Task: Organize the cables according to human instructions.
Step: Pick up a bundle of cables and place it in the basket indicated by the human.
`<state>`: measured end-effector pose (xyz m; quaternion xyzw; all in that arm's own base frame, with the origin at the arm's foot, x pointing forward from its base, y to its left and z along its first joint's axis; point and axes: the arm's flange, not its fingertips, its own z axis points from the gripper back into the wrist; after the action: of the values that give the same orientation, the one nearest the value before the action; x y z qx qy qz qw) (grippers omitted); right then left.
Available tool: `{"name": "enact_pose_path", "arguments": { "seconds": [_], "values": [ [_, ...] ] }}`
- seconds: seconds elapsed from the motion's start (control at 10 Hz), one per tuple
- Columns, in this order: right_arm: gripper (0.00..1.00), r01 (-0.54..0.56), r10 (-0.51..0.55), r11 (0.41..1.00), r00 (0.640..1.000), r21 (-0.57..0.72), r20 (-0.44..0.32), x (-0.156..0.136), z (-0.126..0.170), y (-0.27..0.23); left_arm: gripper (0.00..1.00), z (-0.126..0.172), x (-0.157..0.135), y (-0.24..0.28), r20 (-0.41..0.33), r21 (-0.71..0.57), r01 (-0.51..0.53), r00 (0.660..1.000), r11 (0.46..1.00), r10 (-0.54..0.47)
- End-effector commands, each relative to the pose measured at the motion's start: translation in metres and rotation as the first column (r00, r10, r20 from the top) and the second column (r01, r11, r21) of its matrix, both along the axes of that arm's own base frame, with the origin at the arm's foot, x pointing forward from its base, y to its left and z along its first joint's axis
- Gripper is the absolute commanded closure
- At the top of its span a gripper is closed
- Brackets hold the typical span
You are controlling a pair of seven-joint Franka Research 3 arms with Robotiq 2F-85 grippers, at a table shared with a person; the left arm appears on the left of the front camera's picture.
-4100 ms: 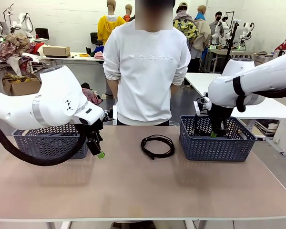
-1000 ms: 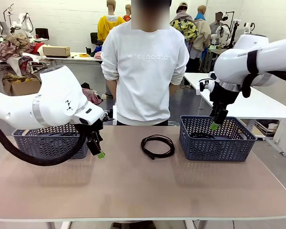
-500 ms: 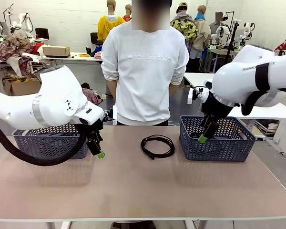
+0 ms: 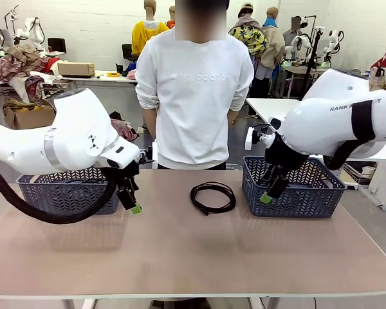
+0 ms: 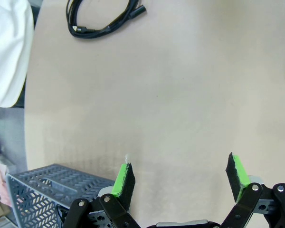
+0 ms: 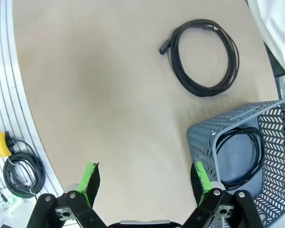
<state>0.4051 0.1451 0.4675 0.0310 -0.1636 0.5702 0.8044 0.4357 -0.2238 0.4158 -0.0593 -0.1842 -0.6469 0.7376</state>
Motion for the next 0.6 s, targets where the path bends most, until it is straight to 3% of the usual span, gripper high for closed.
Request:
{"name": "enact_pose_path", "arguments": {
  "seconds": [0.0, 0.5],
  "values": [
    [0.00, 0.006, -0.006, 1.000, 1.000, -0.001, -0.002, 0.0061, 0.0004, -0.0036, 0.00, 0.0004, -0.0008, 0.0013, -0.002, 0.000, 0.000, 1.000, 1.000, 0.000],
    [0.00, 0.006, -0.006, 1.000, 1.000, -0.001, -0.002, 0.0061, 0.0004, -0.0036, 0.00, 0.0004, -0.0008, 0.0013, -0.002, 0.000, 0.000, 1.000, 1.000, 0.000]
  ]
}}
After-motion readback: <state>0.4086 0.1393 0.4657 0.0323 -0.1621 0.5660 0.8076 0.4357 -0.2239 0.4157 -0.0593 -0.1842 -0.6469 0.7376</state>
